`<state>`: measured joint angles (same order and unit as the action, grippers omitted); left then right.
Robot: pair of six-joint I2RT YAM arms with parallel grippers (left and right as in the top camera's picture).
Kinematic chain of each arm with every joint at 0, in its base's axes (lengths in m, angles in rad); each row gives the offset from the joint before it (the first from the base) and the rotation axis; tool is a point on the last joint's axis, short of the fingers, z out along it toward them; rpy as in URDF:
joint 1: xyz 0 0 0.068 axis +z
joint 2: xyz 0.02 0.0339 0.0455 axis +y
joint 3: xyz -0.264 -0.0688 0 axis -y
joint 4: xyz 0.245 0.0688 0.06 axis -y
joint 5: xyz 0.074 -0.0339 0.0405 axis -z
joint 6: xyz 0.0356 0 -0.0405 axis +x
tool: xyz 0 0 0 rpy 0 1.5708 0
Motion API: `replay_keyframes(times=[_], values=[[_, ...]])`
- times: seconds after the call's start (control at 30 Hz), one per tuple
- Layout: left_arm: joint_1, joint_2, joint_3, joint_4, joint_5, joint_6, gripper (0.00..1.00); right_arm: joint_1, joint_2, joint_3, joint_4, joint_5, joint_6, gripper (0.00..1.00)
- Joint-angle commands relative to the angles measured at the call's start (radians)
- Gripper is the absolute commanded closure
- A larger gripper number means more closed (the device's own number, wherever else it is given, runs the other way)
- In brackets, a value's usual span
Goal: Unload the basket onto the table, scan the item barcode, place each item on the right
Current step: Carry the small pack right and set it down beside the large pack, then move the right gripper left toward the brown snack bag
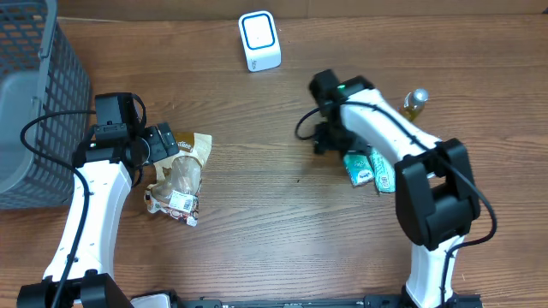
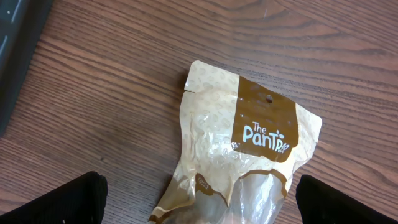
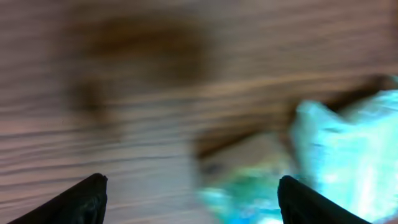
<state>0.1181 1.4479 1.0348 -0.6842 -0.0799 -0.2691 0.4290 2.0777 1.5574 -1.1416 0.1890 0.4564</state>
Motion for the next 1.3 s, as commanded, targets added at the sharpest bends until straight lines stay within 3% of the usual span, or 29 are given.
replay_keyframes(times=[0.0,0.1,0.17,0.43,0.53,0.97,1.1,1.13,1.2,1.27], values=[[0.000,0.003,0.020,0.001,-0.006,0.008,0.00,0.077,-0.003,-0.005,0.058,-0.022,0.077,0.15],[0.000,0.003,0.020,0.001,-0.005,0.008,0.00,0.140,-0.003,-0.005,0.136,-0.076,0.074,0.10],[0.000,0.003,0.020,0.001,-0.006,0.008,0.00,0.182,-0.003,-0.005,0.188,-0.109,0.075,0.00],[0.000,0.003,0.020,0.001,-0.005,0.008,0.00,0.279,-0.002,-0.005,0.311,-0.338,0.104,0.00],[0.000,0.003,0.020,0.001,-0.005,0.008,0.00,0.301,-0.002,-0.008,0.310,-0.348,0.164,0.00],[0.000,0.003,0.020,0.013,-0.002,0.003,0.00,0.319,-0.002,-0.053,0.343,-0.330,0.165,0.00],[0.000,0.003,0.020,0.021,0.101,0.006,0.00,0.319,-0.002,-0.053,0.340,-0.317,0.165,0.00],[-0.001,0.003,0.020,0.010,0.114,0.032,0.12,0.317,-0.002,-0.053,0.333,-0.318,0.165,0.00],[0.000,0.003,0.019,-0.016,0.129,0.074,0.63,0.317,-0.002,-0.053,0.323,-0.317,0.165,0.00],[0.000,0.003,0.009,-0.027,0.120,0.082,0.92,0.316,-0.002,-0.053,0.317,-0.307,0.164,0.00]])
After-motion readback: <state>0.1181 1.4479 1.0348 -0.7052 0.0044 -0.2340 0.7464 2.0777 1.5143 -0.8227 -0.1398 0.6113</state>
